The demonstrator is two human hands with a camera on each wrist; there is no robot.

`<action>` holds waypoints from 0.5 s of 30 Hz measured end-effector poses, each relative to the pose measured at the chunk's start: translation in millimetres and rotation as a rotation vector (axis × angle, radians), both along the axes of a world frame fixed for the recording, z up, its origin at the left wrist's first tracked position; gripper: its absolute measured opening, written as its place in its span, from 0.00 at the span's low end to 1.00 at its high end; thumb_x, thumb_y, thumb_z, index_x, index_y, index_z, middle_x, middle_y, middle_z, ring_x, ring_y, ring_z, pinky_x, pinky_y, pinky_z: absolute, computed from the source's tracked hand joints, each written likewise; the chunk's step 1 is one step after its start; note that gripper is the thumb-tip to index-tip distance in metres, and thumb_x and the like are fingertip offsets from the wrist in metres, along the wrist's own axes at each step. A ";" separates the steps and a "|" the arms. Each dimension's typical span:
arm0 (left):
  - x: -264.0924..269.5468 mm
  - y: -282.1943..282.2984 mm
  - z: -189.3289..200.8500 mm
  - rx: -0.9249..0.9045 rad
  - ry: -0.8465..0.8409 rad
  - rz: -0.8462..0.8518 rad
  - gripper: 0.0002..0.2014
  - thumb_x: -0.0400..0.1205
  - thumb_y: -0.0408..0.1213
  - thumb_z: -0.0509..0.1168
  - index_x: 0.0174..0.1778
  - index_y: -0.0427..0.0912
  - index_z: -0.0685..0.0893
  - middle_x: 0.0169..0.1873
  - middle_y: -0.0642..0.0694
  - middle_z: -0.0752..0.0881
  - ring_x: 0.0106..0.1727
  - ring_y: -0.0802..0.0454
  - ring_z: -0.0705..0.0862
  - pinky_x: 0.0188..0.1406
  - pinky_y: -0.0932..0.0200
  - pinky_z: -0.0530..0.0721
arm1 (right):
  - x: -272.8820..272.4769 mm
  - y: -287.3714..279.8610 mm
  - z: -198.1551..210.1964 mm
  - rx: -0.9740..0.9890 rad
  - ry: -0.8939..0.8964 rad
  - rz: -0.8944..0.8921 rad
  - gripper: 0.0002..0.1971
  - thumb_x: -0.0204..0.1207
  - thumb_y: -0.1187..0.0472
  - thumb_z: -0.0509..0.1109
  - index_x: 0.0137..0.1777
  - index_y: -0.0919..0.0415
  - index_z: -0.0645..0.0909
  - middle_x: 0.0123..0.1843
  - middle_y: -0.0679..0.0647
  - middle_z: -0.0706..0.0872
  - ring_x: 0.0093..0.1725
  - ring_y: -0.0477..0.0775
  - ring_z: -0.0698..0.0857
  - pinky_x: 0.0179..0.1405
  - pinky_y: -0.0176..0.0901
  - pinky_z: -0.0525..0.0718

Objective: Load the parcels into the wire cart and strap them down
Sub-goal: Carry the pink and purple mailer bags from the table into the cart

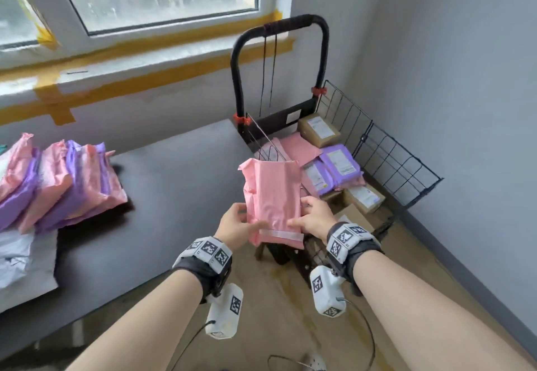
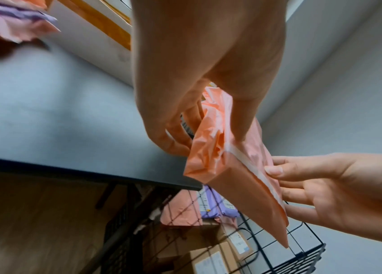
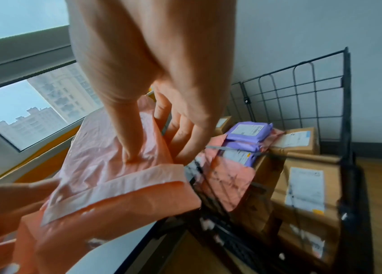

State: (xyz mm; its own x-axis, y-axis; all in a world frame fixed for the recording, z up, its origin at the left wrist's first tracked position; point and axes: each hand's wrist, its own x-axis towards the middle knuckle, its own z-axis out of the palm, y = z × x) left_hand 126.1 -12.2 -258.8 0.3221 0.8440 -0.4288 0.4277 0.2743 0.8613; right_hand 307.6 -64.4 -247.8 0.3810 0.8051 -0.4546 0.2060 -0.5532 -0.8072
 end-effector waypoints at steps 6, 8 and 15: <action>133.8 -18.8 7.4 -0.027 -0.007 -0.007 0.17 0.72 0.35 0.75 0.54 0.42 0.80 0.52 0.44 0.87 0.54 0.46 0.87 0.59 0.46 0.84 | 133.9 -24.4 9.2 -0.006 -0.036 0.001 0.30 0.62 0.73 0.80 0.65 0.65 0.75 0.57 0.62 0.85 0.56 0.59 0.86 0.55 0.49 0.86; 171.8 -23.8 7.4 -0.024 0.001 -0.002 0.16 0.71 0.36 0.76 0.52 0.42 0.81 0.49 0.45 0.88 0.52 0.46 0.87 0.57 0.45 0.85 | 170.8 -26.1 8.4 -0.019 -0.066 0.023 0.30 0.62 0.72 0.80 0.65 0.64 0.75 0.56 0.60 0.85 0.53 0.56 0.86 0.54 0.50 0.86; 276.2 -2.4 -12.7 -0.098 -0.011 0.030 0.17 0.74 0.33 0.74 0.56 0.40 0.79 0.54 0.44 0.86 0.55 0.48 0.86 0.57 0.46 0.86 | 278.6 4.3 -4.0 -0.030 -0.130 0.072 0.31 0.64 0.73 0.79 0.68 0.64 0.73 0.57 0.55 0.82 0.54 0.50 0.80 0.55 0.40 0.79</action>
State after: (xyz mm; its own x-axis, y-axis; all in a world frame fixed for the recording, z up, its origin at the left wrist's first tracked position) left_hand 402.3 -14.6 -271.6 0.3026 0.8073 -0.5067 0.4086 0.3704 0.8342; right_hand 586.2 -60.1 -251.8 0.3803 0.8191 -0.4295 0.3478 -0.5569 -0.7542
